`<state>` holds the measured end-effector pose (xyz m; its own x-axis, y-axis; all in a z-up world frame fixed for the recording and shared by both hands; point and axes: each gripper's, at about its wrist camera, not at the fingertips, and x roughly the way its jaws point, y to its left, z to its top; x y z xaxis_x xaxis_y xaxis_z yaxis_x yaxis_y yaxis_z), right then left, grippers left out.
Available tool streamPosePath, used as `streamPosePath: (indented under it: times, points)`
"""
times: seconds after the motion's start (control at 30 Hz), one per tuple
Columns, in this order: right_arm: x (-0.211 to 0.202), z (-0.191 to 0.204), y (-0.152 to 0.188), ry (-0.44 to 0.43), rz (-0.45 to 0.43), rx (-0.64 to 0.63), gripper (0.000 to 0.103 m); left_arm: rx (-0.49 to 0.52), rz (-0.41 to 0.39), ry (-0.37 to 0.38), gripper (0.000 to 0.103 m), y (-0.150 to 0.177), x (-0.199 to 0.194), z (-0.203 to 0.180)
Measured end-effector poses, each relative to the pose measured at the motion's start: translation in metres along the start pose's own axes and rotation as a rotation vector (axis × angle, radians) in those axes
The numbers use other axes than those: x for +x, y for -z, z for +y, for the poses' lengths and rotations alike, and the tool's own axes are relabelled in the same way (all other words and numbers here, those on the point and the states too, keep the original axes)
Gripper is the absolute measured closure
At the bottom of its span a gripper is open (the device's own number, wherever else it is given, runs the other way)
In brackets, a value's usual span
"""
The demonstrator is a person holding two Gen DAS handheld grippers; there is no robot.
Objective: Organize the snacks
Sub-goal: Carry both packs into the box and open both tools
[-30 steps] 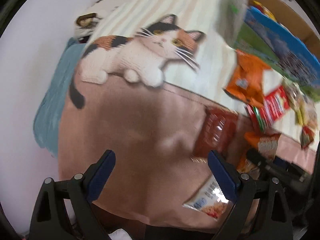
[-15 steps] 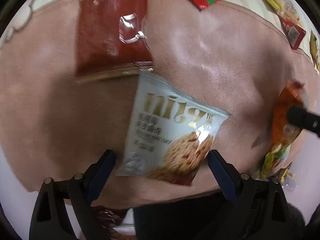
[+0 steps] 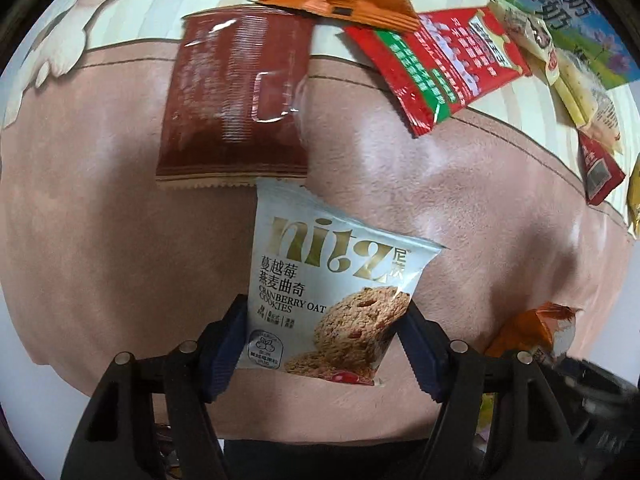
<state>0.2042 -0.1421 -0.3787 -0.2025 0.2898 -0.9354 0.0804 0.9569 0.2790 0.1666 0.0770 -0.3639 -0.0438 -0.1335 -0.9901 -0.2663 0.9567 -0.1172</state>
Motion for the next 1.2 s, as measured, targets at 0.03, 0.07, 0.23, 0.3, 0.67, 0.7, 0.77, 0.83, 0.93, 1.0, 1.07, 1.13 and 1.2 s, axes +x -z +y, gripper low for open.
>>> streamPosePath:
  times: [0.03,0.07,0.23,0.3,0.67,0.7,0.77,0.83,0.93,1.0,1.07,1.13,1.2]
  points:
    - [0.002,0.003,0.005,0.000,0.001,0.000,0.035,0.001,-0.004,-0.008,0.033,0.006,0.002,-0.002]
    - [0.004,0.003,0.008,-0.004,-0.001,0.004,0.035,0.003,-0.006,-0.012,0.033,0.005,0.002,-0.007]
    - [0.012,0.001,0.019,0.004,-0.032,0.024,0.045,0.018,-0.004,-0.031,0.033,0.014,0.010,-0.020]
    - [0.013,0.001,0.021,-0.002,-0.055,0.033,0.048,0.022,-0.007,-0.035,0.033,0.011,0.009,-0.024]
    - [-0.021,0.010,0.022,-0.019,-0.153,-0.029,0.052,0.080,-0.101,-0.028,0.033,0.007,-0.041,-0.049]
    - [-0.029,0.013,0.017,-0.024,-0.157,-0.033,0.052,0.088,-0.119,-0.018,0.033,0.006,-0.052,-0.054]
    - [-0.048,0.014,0.010,-0.041,-0.167,-0.050,0.052,0.098,-0.147,0.003,0.033,0.002,-0.069,-0.060]
    - [-0.067,0.015,0.001,-0.056,-0.183,-0.066,0.052,0.108,-0.193,0.029,0.033,-0.006,-0.094,-0.070]
    - [-0.105,0.017,-0.020,-0.084,-0.213,-0.089,0.052,0.128,-0.254,0.067,0.033,-0.021,-0.131,-0.085]
    - [-0.128,0.015,-0.033,-0.105,-0.230,-0.104,0.052,0.147,-0.294,0.086,0.033,-0.035,-0.155,-0.095]
    - [-0.161,0.017,-0.048,-0.121,-0.271,-0.128,0.052,0.162,-0.331,0.100,0.033,-0.052,-0.173,-0.099]
    - [-0.190,0.025,-0.068,-0.126,-0.316,-0.144,0.052,0.177,-0.358,0.104,0.033,-0.080,-0.197,-0.103]
    - [-0.208,0.038,-0.089,-0.113,-0.340,-0.165,0.052,0.182,-0.385,0.101,0.033,-0.109,-0.217,-0.110]
